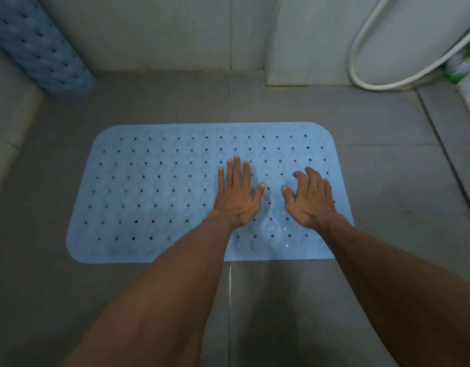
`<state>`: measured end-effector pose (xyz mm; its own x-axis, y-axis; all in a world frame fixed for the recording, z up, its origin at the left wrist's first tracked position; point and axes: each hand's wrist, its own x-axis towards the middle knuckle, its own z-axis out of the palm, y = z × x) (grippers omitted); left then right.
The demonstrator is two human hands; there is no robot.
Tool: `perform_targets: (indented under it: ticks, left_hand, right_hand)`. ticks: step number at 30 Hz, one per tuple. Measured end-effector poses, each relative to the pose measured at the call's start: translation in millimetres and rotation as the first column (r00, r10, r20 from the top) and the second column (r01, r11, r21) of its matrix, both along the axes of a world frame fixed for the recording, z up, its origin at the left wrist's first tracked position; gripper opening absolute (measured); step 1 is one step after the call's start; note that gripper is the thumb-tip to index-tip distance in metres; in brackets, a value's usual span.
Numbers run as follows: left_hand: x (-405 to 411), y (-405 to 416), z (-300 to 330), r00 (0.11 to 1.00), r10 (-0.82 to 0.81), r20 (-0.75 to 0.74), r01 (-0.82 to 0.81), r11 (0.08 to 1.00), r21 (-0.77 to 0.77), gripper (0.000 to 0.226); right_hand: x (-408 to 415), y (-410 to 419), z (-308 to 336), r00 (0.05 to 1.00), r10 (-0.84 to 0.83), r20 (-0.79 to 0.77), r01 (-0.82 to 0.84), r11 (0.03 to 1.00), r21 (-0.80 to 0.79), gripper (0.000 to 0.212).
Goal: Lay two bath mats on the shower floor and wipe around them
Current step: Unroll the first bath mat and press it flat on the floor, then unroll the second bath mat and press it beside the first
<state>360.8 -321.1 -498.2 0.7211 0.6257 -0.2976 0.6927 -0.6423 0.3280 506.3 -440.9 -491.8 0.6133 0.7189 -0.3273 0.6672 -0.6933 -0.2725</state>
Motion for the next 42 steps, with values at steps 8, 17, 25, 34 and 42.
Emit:
perform_targets:
  ticks: [8,17,25,34,42]
  left_hand:
    - [-118,5,166,0.997,0.037,-0.074,-0.037,0.999,0.008,0.077]
    - [-200,5,368,0.991,0.075,-0.109,-0.072,0.997,0.032,0.079]
    - [-215,27,523,0.976,0.218,-0.026,-0.21,0.964,0.165,0.095]
    - [-228,101,596,0.946,0.321,0.047,-0.322,0.911,0.258,0.09]
    - [-246,233,565,0.954,0.3,0.027,-0.29,0.891,0.35,0.08]
  right_hand:
    - [-81,-4,179,0.984,0.17,-0.043,-0.173,0.983,-0.067,0.059]
    - [-148,26,382,0.956,0.277,-0.094,-0.284,0.956,-0.075,0.058]
    - [-163,87,540,0.919,0.389,-0.063,-0.387,0.921,0.049,0.058]
    - [-173,194,629,0.859,0.509,0.047,-0.509,0.842,0.18,0.059]
    - [-185,319,597,0.827,0.555,0.088,-0.561,0.807,0.184,0.057]
